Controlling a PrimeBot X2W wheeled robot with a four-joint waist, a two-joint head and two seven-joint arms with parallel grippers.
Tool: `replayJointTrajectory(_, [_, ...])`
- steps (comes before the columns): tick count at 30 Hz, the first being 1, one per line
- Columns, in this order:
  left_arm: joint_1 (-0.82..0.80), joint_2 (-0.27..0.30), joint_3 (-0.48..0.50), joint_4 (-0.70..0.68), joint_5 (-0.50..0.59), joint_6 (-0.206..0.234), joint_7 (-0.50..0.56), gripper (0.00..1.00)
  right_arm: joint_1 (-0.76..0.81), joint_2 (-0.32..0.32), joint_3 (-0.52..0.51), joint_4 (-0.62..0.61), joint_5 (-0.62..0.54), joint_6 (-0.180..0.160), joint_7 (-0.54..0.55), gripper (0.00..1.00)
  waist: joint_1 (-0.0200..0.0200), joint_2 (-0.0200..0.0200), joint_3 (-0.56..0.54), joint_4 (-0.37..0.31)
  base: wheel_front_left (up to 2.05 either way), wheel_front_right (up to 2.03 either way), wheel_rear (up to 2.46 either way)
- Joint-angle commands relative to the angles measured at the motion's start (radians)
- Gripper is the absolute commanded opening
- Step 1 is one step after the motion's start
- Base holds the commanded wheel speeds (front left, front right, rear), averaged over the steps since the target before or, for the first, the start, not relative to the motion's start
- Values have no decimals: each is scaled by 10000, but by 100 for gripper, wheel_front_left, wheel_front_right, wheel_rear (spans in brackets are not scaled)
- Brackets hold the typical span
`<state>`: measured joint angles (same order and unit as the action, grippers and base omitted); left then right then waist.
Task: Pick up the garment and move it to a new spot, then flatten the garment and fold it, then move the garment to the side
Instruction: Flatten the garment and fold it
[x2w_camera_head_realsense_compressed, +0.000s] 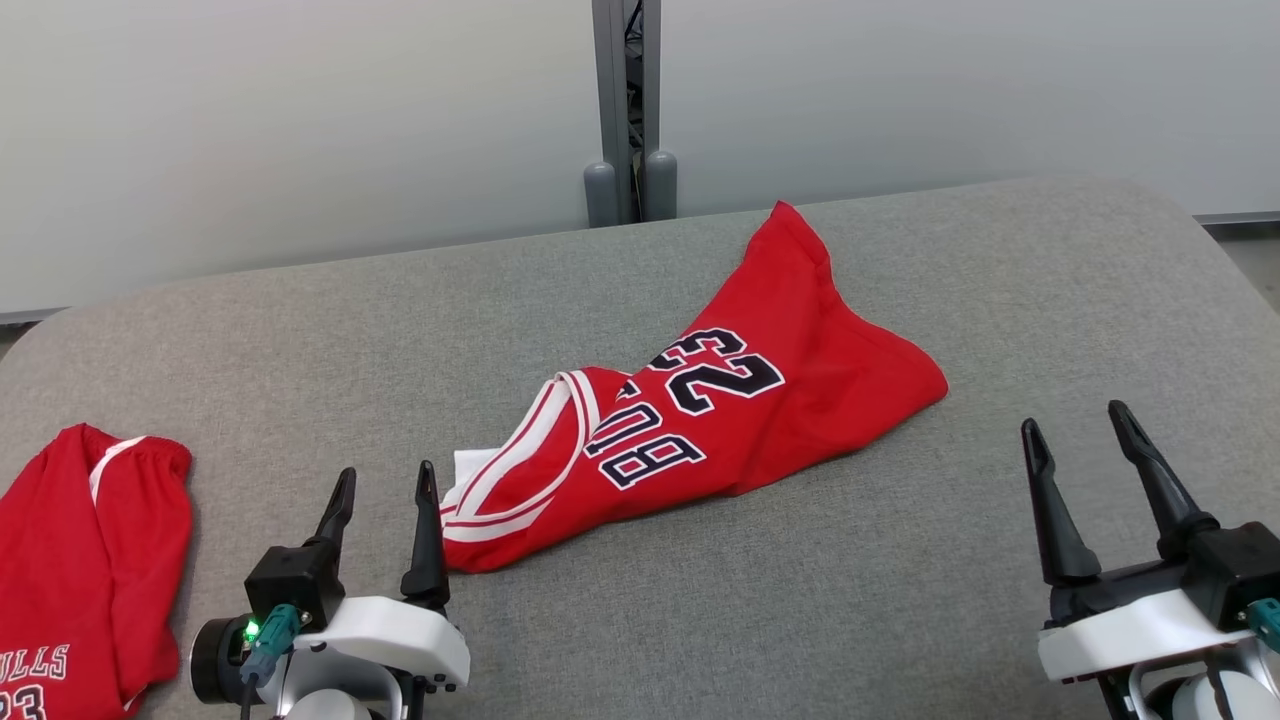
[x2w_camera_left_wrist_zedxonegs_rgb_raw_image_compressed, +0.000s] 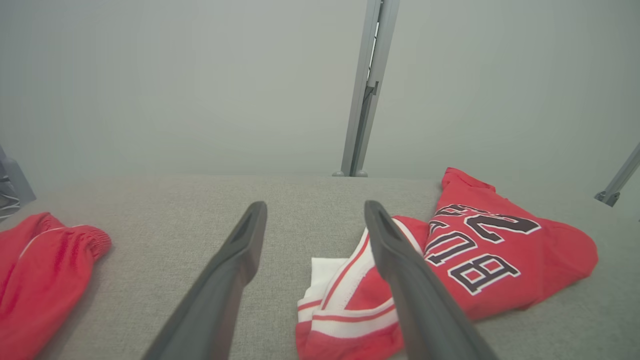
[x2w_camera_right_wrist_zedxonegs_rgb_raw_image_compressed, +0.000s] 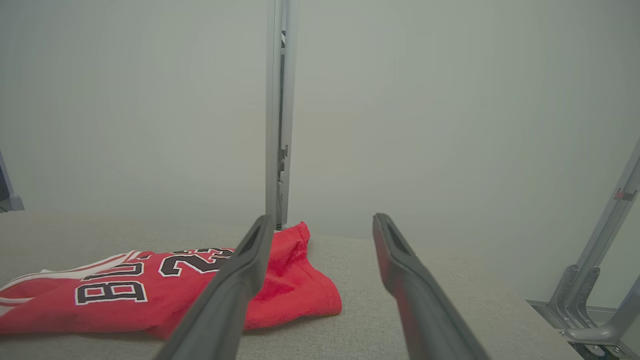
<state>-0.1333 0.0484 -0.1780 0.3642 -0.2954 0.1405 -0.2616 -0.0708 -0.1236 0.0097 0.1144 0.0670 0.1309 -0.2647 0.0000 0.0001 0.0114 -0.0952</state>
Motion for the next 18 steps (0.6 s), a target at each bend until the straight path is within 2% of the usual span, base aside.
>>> replayJointTrajectory(1, [-160, 38, 21, -7, 80, -69, -37, 100, 122, -10, 96, -24, 150, -1, -9, 100, 0, -1, 41, 23, 0, 0, 0])
replayJointTrajectory(8, [-796, 41, -63, 528, 523, -426, -37, 100, -244, -48, 725, 131, 398, -1, -9, 100, 0, -1, 490, 45, 0, 0, 0])
replayJointTrajectory(10, [-1217, 69, -99, 1010, 727, -721, -37, 100, -345, -30, 847, 136, 416, -1, -10, 100, 0, -1, 705, 44, 0, 0, 0])
replayJointTrajectory(16, [-3064, 478, -844, 3414, 1134, -2060, 293, 100, -678, 58, 1119, 140, 456, -1, -9, 100, 0, -1, 1351, -58, 0, 0, 0])
replayJointTrajectory(18, [-3371, 532, -957, 3749, 1162, -2228, 443, 100, -696, 71, 1129, 131, 445, -1, -9, 100, 0, -1, 1441, -89, 0, 0, 0])
